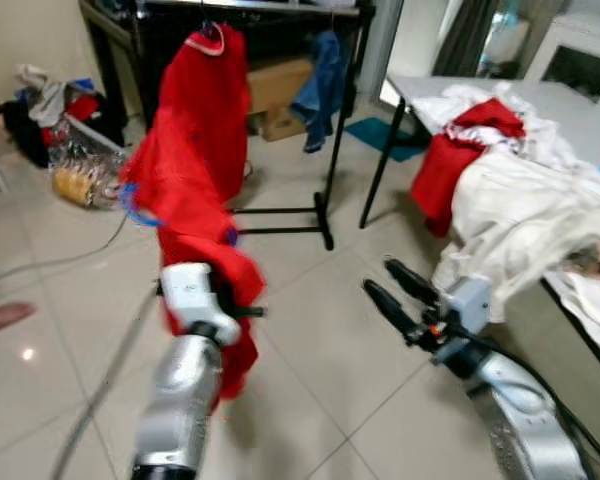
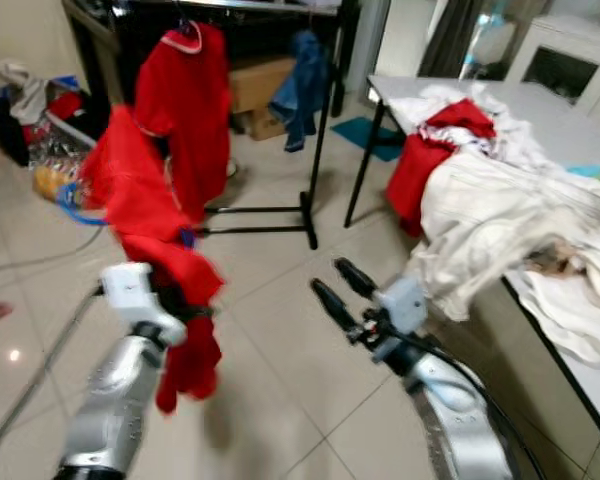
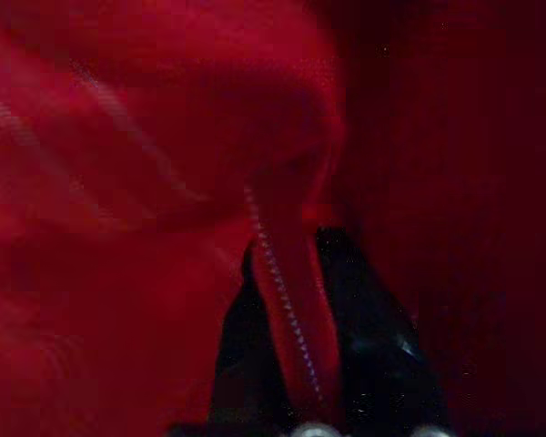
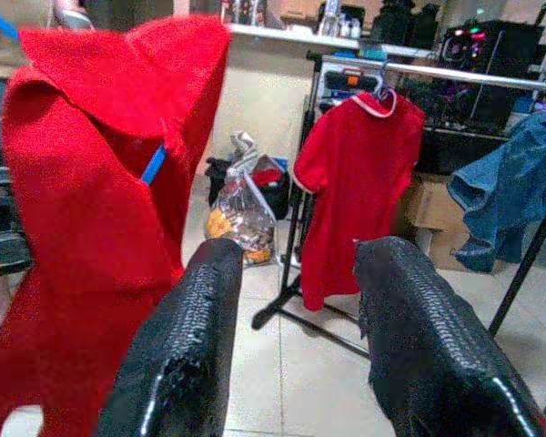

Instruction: Hang hanger

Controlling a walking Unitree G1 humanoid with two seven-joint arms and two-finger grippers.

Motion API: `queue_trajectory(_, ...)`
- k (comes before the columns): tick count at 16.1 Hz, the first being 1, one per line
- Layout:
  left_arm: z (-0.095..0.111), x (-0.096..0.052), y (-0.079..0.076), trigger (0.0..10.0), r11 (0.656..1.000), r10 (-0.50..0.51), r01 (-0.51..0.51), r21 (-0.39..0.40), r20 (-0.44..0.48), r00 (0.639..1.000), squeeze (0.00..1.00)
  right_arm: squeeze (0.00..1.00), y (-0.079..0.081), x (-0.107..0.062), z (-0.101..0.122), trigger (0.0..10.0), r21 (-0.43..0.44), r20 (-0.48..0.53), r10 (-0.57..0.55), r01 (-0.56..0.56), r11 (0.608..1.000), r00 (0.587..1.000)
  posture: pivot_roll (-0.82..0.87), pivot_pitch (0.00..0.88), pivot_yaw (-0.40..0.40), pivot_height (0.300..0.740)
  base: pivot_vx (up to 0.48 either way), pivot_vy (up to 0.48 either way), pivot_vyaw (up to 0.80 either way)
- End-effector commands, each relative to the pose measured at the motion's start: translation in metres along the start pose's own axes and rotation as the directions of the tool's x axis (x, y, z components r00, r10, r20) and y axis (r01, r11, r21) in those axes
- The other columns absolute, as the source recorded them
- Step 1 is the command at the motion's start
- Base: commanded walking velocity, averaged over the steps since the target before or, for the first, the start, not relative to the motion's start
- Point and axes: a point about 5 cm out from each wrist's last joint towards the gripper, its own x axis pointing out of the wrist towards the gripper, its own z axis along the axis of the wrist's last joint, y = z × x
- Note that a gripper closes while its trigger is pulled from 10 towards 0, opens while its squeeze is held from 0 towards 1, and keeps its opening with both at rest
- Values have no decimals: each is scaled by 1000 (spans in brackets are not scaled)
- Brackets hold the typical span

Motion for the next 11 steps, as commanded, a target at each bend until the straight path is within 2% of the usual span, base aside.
queue_trajectory(1, 11, 2, 1, 10000, 1000, 4, -5, 15, 53, 999, 0, 0, 1, 5, 4, 10000, -2, 18, 14, -14, 1000, 1000, 22, 0, -44, 740, 315, 0, 0)
queue_trajectory(11, 11, 5, 0, 10000, 1000, -2, 1, 17, 58, 998, 0, 0, 2, 7, 3, 10000, 1, 23, 13, -13, 1000, 1000, 21, 0, -43, 740, 354, 0, 0)
